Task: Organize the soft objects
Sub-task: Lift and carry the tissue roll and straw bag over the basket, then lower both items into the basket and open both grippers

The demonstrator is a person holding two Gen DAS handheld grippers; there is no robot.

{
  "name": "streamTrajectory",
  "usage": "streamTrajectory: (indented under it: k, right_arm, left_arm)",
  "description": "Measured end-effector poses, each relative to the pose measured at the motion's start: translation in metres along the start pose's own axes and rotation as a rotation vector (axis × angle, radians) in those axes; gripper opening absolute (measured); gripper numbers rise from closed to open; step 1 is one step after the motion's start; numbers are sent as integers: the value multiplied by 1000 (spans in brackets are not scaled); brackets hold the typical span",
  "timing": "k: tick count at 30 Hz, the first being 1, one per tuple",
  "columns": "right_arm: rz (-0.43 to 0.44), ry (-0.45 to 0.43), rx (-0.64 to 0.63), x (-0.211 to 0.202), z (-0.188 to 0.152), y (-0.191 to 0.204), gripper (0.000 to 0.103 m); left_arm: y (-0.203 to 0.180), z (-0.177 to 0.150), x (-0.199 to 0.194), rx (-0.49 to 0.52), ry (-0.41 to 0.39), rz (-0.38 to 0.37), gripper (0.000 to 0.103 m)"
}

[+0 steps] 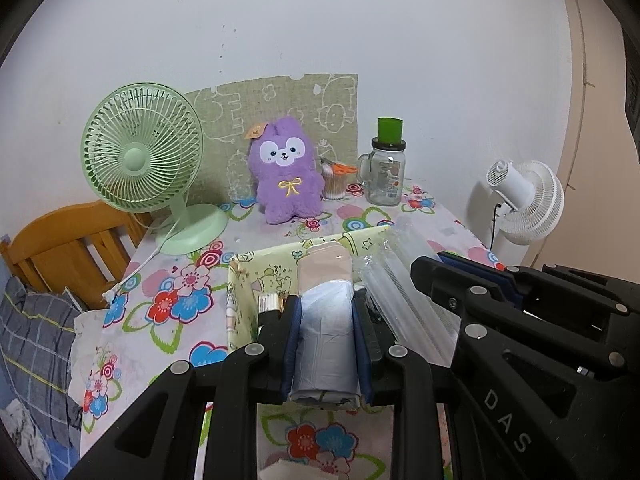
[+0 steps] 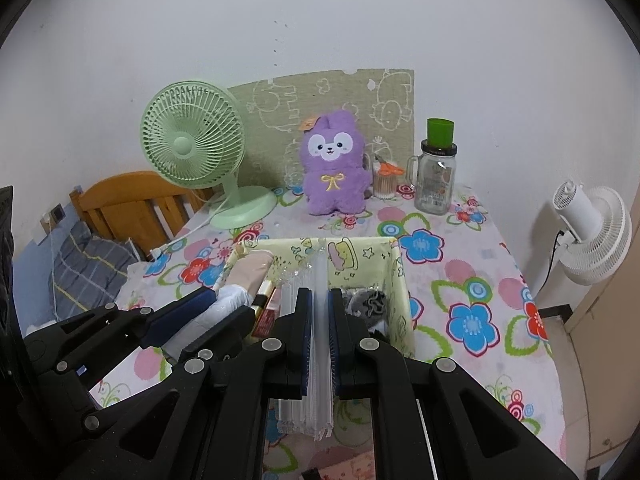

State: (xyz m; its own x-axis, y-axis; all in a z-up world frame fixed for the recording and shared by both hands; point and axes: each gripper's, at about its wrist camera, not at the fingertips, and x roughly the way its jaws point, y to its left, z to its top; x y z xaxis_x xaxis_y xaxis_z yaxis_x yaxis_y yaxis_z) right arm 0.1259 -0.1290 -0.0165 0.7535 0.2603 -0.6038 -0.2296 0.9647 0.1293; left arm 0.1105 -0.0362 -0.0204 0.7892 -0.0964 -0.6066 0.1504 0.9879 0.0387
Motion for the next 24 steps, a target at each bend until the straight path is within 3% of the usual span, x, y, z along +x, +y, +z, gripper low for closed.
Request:
streamTrajectory:
  k: [18,24]
  right_arm:
    - [20,76,-10,72,15,-6,11]
    - [28,122,-14,93,13,-8,13]
  left_arm:
    - [18,11,69,-40,93,2,25]
    - [22,8,87,-51,133,4,38]
